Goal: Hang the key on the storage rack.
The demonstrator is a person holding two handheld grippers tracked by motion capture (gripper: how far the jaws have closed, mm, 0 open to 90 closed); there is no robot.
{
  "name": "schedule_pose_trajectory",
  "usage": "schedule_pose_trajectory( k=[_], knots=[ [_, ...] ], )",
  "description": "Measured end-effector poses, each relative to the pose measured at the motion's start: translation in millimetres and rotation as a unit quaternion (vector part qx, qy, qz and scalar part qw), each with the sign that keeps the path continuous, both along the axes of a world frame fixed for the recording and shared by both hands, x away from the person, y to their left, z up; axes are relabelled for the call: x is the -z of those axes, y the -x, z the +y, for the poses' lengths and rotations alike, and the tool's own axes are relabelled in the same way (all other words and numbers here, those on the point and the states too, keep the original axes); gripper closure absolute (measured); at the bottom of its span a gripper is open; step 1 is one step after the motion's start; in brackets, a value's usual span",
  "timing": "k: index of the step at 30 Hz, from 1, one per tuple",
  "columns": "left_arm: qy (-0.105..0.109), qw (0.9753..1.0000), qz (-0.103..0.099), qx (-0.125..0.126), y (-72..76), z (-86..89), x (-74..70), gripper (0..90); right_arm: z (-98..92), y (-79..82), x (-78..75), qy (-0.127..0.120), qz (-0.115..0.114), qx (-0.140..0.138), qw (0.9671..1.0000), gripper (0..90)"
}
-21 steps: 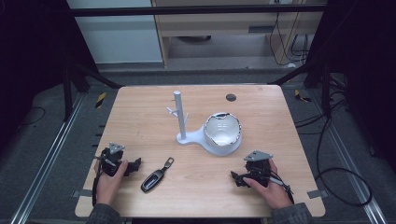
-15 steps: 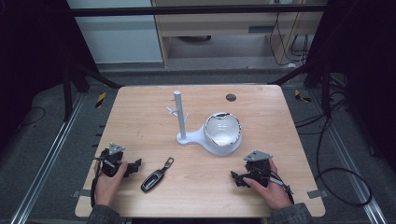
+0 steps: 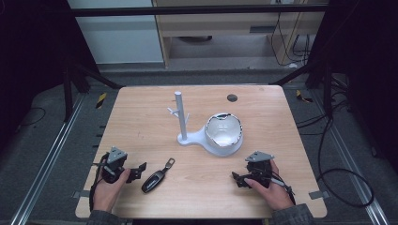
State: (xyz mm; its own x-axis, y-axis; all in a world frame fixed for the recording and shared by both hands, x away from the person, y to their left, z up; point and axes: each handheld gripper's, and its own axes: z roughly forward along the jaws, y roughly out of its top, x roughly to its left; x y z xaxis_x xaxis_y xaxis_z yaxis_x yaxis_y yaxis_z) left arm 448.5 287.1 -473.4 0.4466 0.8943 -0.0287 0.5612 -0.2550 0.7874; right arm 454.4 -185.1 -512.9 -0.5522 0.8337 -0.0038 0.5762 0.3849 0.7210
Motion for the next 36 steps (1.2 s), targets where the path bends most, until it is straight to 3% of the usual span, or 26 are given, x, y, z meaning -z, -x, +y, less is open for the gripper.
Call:
schedule_pose_trajectory(
  k=[3,5,10,11,13,15,17,18,23,25,31,36],
  knots=[
    [0.018,0.9998,0.006,0.001,2.6,-0.5,-4.6,12.1,0.0,0.0,0.0,0.000,0.000,0.000,1.0000,0.5],
    [0.019,0.9998,0.007,0.007,4.3,-3.0,-10.0,12.2,-0.2,-0.2,0.2,0.002,-0.002,-0.001,1.0000,0.5],
    [-0.012,0.9993,0.010,0.034,5.8,-16.2,-25.2,13.0,0.0,0.1,0.2,0.001,0.000,0.001,1.0000,0.5],
    [-0.017,0.9987,0.014,0.045,5.5,-20.7,-26.9,12.8,0.0,0.1,0.2,0.001,-0.001,0.001,1.0000,0.6],
    [-0.048,0.9961,0.032,0.067,4.7,-31.4,-30.1,11.2,-0.1,0.0,0.0,0.000,0.000,0.000,1.0000,0.5],
    [-0.090,0.9906,0.057,0.086,3.8,-43.6,-34.3,10.0,-0.1,0.0,0.0,0.000,0.000,0.000,1.0000,0.5],
    [-0.110,0.9855,0.085,0.097,2.5,-52.1,-36.5,9.9,-0.1,0.0,0.0,0.000,0.000,-0.001,1.0000,0.5],
    [-0.126,0.9794,0.114,0.110,0.8,-56.7,-38.6,9.8,0.0,0.1,0.0,-0.001,0.001,0.000,1.0000,0.5],
    [-0.168,0.9632,0.161,0.135,-2.5,-71.0,-43.0,7.5,0.1,0.2,0.0,0.000,0.000,-0.001,1.0000,0.5],
    [-0.180,0.9583,0.171,0.142,-4.1,-75.9,-43.5,6.3,0.1,0.2,0.0,0.000,0.000,-0.001,1.0000,0.5],
    [-0.207,0.9461,0.196,0.154,-12.6,-85.5,-39.0,5.7,0.2,0.3,0.0,-0.001,0.001,-0.001,1.0000,0.5],
    [-0.212,0.9412,0.210,0.158,-16.8,-90.4,-29.7,6.8,0.3,0.3,0.0,-0.001,0.001,-0.003,1.0000,0.5]
  ],
)
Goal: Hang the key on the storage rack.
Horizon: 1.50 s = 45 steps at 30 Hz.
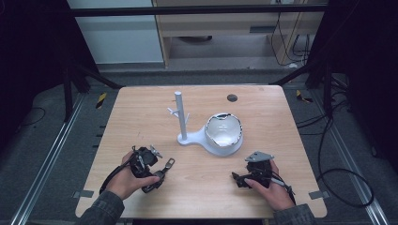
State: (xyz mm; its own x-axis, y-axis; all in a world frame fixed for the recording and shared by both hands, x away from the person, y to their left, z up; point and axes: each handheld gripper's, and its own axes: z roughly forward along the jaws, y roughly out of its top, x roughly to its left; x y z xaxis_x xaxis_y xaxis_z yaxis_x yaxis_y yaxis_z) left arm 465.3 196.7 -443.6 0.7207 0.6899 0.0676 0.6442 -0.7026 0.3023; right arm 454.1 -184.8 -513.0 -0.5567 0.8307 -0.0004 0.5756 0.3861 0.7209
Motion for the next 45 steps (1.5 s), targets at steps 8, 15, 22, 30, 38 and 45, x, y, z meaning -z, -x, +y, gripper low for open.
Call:
schedule_pose_trajectory(
  k=[8,15,22,30,38,45],
  knots=[
    [-0.008,0.9997,0.020,-0.008,-7.5,2.5,11.2,8.6,0.0,0.0,0.0,0.000,0.000,-0.001,1.0000,0.5],
    [-0.012,0.9992,0.039,-0.002,-11.8,-0.9,16.3,13.2,0.0,0.0,0.0,0.000,0.000,-0.001,1.0000,0.5],
    [-0.024,0.9981,0.056,0.010,-10.3,-6.9,22.1,18.4,0.0,0.0,0.0,0.000,0.000,-0.001,1.0000,0.5],
    [-0.025,0.9973,0.068,0.008,-12.7,-7.1,25.1,27.9,0.1,0.1,0.0,0.001,0.000,-0.001,1.0000,0.5],
    [-0.030,0.9971,0.069,0.015,-11.2,-7.7,21.6,47.5,0.0,0.0,0.0,0.000,0.000,-0.002,1.0000,0.5],
    [-0.026,0.9976,0.063,0.016,-10.4,-6.5,20.6,48.6,0.0,0.0,0.0,0.000,0.000,-0.002,1.0000,0.5]
  ],
)
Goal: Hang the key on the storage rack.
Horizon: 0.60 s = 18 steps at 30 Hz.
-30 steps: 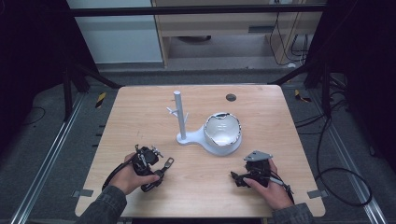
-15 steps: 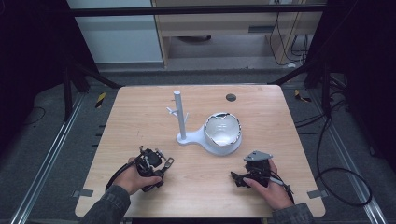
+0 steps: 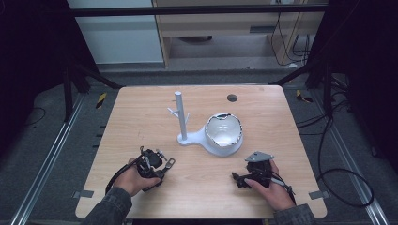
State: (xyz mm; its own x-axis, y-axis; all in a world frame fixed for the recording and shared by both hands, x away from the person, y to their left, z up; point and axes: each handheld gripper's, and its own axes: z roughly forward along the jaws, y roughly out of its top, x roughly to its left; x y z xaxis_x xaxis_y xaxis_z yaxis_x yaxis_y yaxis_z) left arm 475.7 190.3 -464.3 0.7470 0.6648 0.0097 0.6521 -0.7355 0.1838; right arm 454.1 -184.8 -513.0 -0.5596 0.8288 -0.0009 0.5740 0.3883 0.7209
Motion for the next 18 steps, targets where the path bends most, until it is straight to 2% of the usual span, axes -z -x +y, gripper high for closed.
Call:
schedule_pose_trajectory(
  k=[6,12,18],
  knots=[
    [0.037,0.9988,-0.031,-0.010,2.9,6.6,-17.0,48.7,0.0,0.0,0.0,0.000,0.000,0.000,1.0000,0.5],
    [0.072,0.9945,-0.074,-0.015,4.2,11.4,-46.5,48.8,0.0,0.0,0.0,0.000,0.000,0.000,1.0000,0.5],
    [0.072,0.9920,-0.103,-0.013,3.3,13.7,-77.5,48.7,-0.2,-0.1,0.1,0.003,-0.002,-0.001,1.0000,0.5]
  ],
)
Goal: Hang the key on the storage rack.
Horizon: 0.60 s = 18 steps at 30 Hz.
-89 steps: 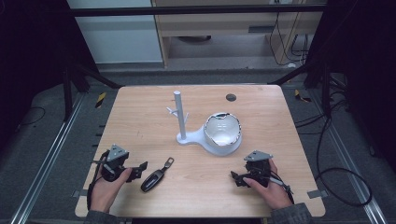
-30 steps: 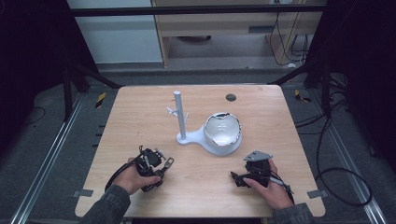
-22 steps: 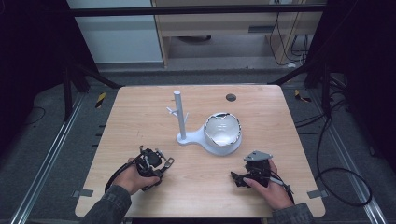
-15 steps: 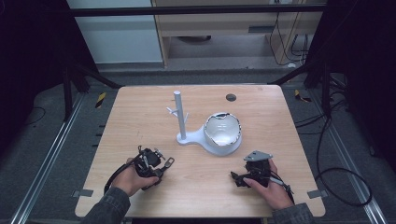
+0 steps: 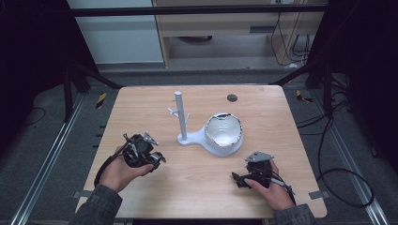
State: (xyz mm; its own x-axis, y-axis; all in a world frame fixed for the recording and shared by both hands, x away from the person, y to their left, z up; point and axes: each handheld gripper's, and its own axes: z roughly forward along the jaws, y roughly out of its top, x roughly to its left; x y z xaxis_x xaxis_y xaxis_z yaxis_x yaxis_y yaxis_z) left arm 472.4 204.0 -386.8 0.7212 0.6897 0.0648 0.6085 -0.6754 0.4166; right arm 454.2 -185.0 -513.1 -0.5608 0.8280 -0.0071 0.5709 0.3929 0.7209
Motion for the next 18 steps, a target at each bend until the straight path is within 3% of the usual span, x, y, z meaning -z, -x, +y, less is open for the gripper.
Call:
schedule_pose_trajectory(
  k=[11,18],
  knots=[
    [-0.006,0.9990,-0.044,0.002,-9.6,-0.9,-67.8,48.7,0.2,0.2,0.2,0.003,-0.001,0.001,1.0000,0.6],
    [-0.009,0.9985,-0.054,0.001,-16.1,-2.8,-96.6,48.7,0.1,0.1,0.1,0.003,-0.002,0.001,1.0000,0.6]
  ],
)
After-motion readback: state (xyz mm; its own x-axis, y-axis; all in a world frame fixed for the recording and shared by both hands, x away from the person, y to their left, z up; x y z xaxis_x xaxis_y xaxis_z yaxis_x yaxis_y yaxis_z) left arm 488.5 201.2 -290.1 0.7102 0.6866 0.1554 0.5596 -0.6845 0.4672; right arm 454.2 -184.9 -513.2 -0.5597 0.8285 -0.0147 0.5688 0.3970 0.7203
